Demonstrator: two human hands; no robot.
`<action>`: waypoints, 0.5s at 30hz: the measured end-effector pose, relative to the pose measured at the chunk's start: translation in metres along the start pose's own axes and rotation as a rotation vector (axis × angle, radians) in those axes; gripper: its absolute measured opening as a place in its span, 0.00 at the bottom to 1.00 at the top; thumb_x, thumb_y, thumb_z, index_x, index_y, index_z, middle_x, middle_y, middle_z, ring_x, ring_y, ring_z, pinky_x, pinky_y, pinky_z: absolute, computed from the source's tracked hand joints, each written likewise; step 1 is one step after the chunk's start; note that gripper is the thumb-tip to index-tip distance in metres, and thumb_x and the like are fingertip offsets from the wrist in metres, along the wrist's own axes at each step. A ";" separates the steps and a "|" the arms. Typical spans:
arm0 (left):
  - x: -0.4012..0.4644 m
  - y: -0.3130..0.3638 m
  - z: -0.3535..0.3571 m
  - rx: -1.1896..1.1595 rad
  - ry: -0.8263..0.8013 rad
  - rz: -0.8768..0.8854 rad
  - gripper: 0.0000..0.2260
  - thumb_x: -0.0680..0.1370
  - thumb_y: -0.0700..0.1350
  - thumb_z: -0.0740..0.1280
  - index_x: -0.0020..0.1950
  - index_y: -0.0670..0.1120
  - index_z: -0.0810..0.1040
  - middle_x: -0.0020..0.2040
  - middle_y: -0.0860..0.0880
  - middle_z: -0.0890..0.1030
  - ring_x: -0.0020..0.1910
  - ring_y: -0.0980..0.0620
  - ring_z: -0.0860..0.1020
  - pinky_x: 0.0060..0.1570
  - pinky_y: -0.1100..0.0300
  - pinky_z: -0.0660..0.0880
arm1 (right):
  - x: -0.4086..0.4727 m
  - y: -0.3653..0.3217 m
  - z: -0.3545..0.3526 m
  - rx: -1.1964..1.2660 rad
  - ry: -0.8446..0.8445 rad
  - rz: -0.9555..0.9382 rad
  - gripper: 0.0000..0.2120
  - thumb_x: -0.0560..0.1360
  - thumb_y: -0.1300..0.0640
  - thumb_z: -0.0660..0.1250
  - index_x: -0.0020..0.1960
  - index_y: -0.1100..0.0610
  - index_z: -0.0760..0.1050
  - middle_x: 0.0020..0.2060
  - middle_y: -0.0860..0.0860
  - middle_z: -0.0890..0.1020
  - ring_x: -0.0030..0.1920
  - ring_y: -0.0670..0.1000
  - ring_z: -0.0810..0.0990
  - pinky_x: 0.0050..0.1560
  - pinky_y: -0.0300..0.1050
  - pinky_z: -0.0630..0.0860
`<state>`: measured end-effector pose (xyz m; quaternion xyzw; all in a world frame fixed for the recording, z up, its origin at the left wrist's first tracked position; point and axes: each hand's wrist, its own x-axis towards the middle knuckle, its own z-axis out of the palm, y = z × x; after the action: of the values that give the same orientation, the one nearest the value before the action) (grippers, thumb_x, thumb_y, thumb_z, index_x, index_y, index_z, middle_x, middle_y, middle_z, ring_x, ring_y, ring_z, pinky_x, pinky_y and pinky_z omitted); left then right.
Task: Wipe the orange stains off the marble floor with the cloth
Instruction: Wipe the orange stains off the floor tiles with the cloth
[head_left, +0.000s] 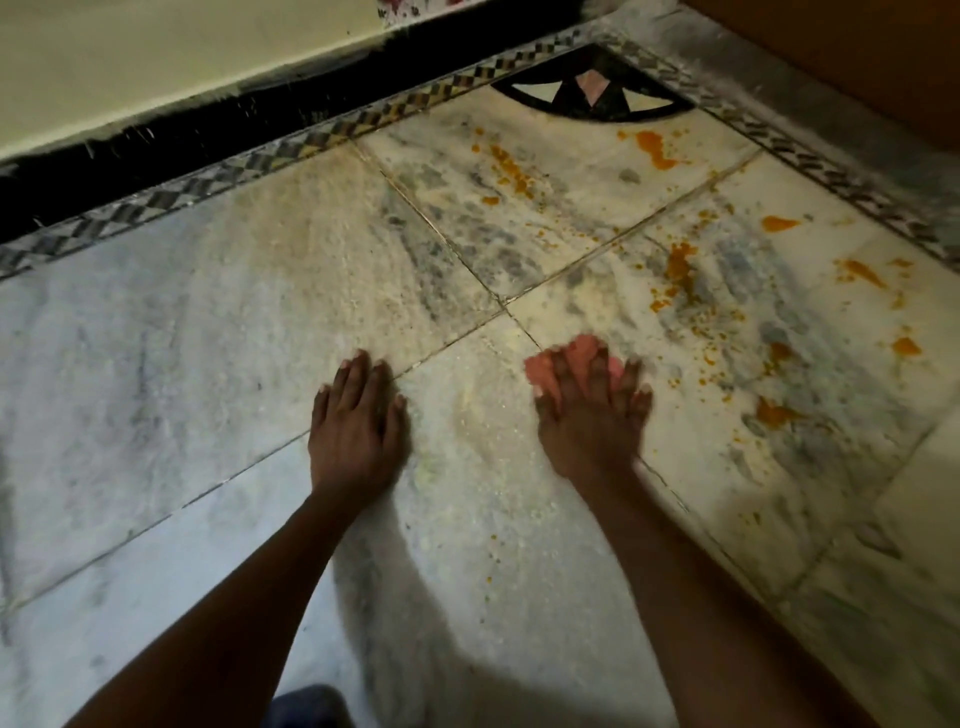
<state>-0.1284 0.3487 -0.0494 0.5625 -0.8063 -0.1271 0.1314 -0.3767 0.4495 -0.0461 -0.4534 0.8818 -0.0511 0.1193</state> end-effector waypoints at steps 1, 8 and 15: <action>-0.002 0.002 -0.001 0.000 -0.005 -0.004 0.28 0.84 0.58 0.52 0.83 0.49 0.64 0.85 0.47 0.59 0.85 0.46 0.57 0.82 0.44 0.54 | -0.014 -0.013 0.006 -0.029 -0.007 -0.107 0.32 0.80 0.33 0.43 0.83 0.33 0.44 0.86 0.51 0.42 0.84 0.68 0.40 0.80 0.73 0.47; -0.003 -0.001 0.001 -0.002 -0.023 0.005 0.29 0.85 0.59 0.51 0.84 0.49 0.63 0.86 0.47 0.58 0.85 0.47 0.56 0.83 0.44 0.52 | -0.089 0.041 0.011 -0.111 -0.026 -0.683 0.27 0.84 0.35 0.49 0.81 0.26 0.44 0.85 0.43 0.44 0.85 0.60 0.45 0.80 0.73 0.50; -0.001 0.001 -0.001 0.017 -0.030 0.008 0.29 0.84 0.59 0.50 0.84 0.49 0.62 0.86 0.46 0.58 0.85 0.46 0.55 0.83 0.44 0.52 | -0.096 -0.010 0.022 -0.064 -0.048 -0.590 0.27 0.84 0.34 0.47 0.82 0.29 0.47 0.86 0.47 0.44 0.84 0.65 0.40 0.81 0.73 0.46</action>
<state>-0.1285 0.3503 -0.0484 0.5585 -0.8115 -0.1279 0.1150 -0.3095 0.5223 -0.0499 -0.6946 0.7101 -0.0452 0.1058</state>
